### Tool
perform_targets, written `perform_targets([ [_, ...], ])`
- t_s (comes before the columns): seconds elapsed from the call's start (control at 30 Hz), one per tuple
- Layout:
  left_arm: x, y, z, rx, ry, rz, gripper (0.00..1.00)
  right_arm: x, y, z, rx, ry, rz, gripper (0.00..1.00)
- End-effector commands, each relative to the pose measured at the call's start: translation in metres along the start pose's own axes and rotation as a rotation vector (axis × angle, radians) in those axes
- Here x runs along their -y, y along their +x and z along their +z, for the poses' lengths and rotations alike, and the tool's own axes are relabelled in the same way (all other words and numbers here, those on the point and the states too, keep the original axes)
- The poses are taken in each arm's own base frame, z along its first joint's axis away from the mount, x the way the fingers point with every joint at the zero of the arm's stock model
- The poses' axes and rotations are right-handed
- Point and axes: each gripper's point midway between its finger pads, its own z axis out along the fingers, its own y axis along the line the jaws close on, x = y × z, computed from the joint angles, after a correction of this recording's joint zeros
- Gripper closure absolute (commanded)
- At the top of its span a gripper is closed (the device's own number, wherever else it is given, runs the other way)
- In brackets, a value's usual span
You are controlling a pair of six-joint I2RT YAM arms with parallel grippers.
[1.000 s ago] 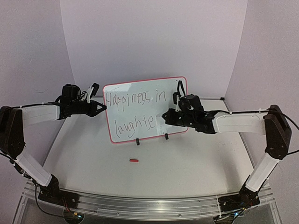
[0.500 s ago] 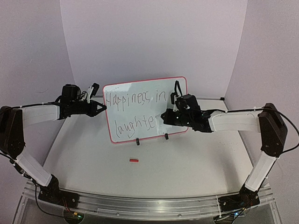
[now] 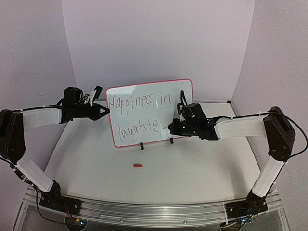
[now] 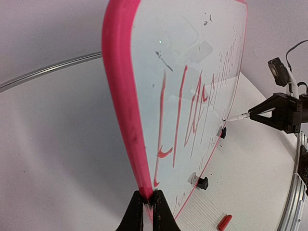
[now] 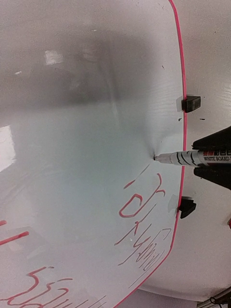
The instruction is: Write a sentence on the whiteboard
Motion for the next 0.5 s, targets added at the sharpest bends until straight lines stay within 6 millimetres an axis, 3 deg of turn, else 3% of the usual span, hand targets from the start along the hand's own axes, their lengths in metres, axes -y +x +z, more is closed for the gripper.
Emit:
perform_targets([
  [0.0, -0.003, -0.015, -0.004, 0.023, -0.037, 0.071, 1.00, 0.003, 0.001, 0.002, -0.004, 0.006, 0.020, 1.00],
  [0.47, -0.003, -0.016, -0.005, 0.023, -0.040, 0.071, 1.00, -0.018, -0.035, 0.000, 0.076, -0.025, -0.012, 1.00],
])
